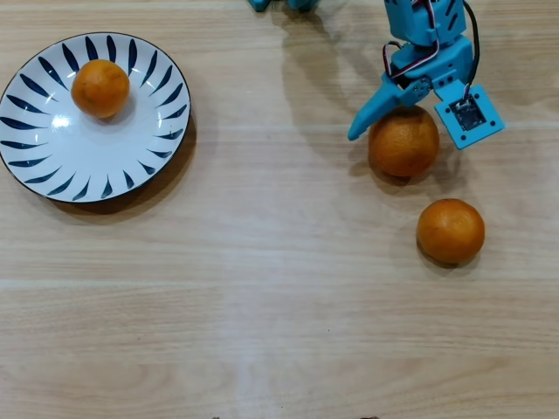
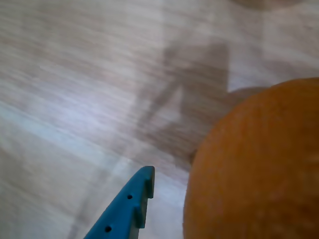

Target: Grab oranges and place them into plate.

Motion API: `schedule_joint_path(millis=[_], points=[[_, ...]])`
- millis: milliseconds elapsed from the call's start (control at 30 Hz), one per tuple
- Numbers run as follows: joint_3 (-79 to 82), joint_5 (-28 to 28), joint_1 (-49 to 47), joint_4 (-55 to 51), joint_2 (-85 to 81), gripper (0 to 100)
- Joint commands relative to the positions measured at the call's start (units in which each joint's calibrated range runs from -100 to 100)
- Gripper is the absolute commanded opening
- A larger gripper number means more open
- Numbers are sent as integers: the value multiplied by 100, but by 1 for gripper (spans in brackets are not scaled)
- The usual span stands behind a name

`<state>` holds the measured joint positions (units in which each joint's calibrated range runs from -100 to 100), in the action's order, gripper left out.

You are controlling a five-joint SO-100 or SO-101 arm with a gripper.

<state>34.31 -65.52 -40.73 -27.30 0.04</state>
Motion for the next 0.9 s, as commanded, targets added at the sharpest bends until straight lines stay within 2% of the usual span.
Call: schedule_joint_path(millis=[0, 467, 567, 700, 867], points=[[60, -19, 122, 577, 182, 62], [87, -19, 146, 741, 325, 61], [87, -19, 146, 732, 317, 54], [87, -8, 154, 732, 317, 39], [87, -3, 154, 732, 317, 36]])
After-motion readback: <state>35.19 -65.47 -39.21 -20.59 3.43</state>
